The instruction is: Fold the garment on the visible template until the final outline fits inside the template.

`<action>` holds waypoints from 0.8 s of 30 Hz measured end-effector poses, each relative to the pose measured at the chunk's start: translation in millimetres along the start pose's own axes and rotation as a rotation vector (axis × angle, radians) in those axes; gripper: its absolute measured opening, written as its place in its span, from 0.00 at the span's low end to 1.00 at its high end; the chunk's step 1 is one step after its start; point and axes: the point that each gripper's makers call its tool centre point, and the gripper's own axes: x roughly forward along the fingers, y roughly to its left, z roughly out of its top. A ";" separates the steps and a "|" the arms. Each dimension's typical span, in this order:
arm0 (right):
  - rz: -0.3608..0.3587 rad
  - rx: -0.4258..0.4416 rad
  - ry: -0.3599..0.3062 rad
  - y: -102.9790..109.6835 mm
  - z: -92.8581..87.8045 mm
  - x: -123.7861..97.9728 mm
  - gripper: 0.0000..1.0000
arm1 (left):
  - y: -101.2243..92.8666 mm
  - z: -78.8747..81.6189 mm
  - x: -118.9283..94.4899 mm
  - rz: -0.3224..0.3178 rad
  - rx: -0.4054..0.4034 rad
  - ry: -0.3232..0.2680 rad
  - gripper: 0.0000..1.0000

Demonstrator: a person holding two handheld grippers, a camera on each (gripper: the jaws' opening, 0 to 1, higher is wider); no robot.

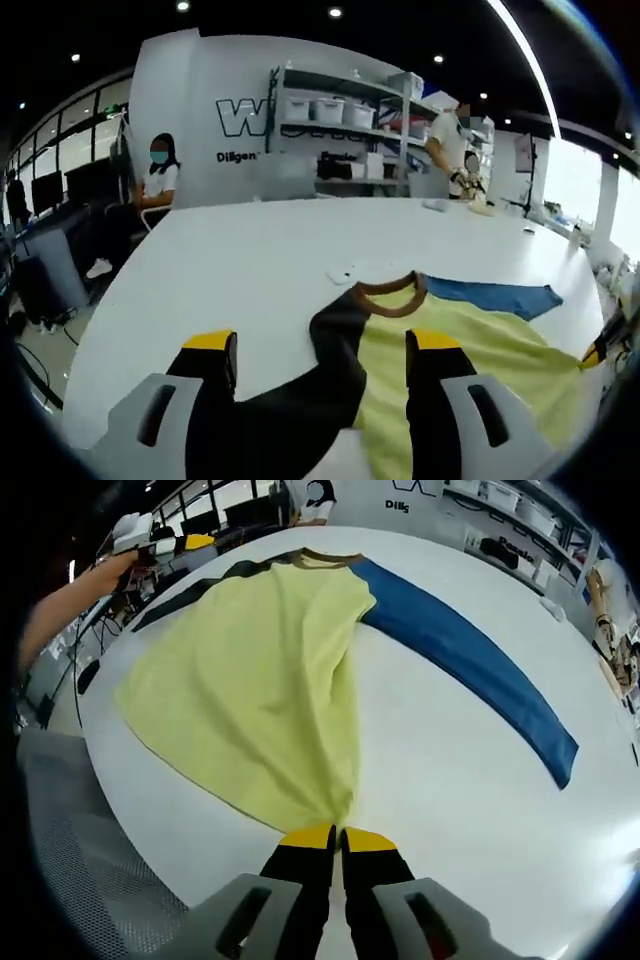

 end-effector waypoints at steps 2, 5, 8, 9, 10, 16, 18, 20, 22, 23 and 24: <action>-0.001 -0.001 -0.002 0.1 0.0 -0.1 0.00 | -4.7 -3.6 -12.6 -0.006 -0.011 -0.010 0.63; -0.001 -0.002 -0.005 0.1 0.0 -0.2 0.00 | -8.1 -5.2 -20.2 -0.009 -0.016 -0.021 0.63; -0.002 -0.007 -0.005 -0.2 0.3 -0.2 0.00 | -19.1 -13.2 -39.9 -0.023 -0.011 -0.023 0.63; -0.002 -0.009 -0.005 -0.1 0.2 -0.3 0.00 | -22.8 -16.0 -48.7 -0.027 -0.009 -0.027 0.63; -0.002 -0.009 -0.006 -0.2 0.3 -0.2 0.00 | -24.6 -17.2 -53.9 -0.027 -0.012 -0.030 0.63; -0.003 -0.008 -0.019 -0.3 -0.3 -0.4 0.00 | -42.3 -25.0 -84.5 -0.050 -0.058 -0.054 0.63; -0.002 -0.005 -0.024 -0.9 -0.1 -0.1 0.00 | -54.6 -28.6 -100.7 -0.069 -0.082 -0.063 0.62; -0.003 -0.009 -0.027 -0.9 0.0 0.0 0.00 | -61.5 -30.3 -110.5 -0.078 -0.094 -0.069 0.62; -0.007 -0.011 -0.028 -0.7 0.1 -0.1 0.00 | -70.4 -33.3 -126.1 -0.087 -0.111 -0.077 0.62; -0.010 -0.018 -0.030 -0.4 0.0 -0.1 0.00 | -77.6 -34.6 -137.4 -0.097 -0.139 -0.093 0.62; -0.012 -0.021 -0.030 -0.3 -0.1 -0.1 0.00 | -80.4 -36.8 -142.7 -0.096 -0.154 -0.092 0.62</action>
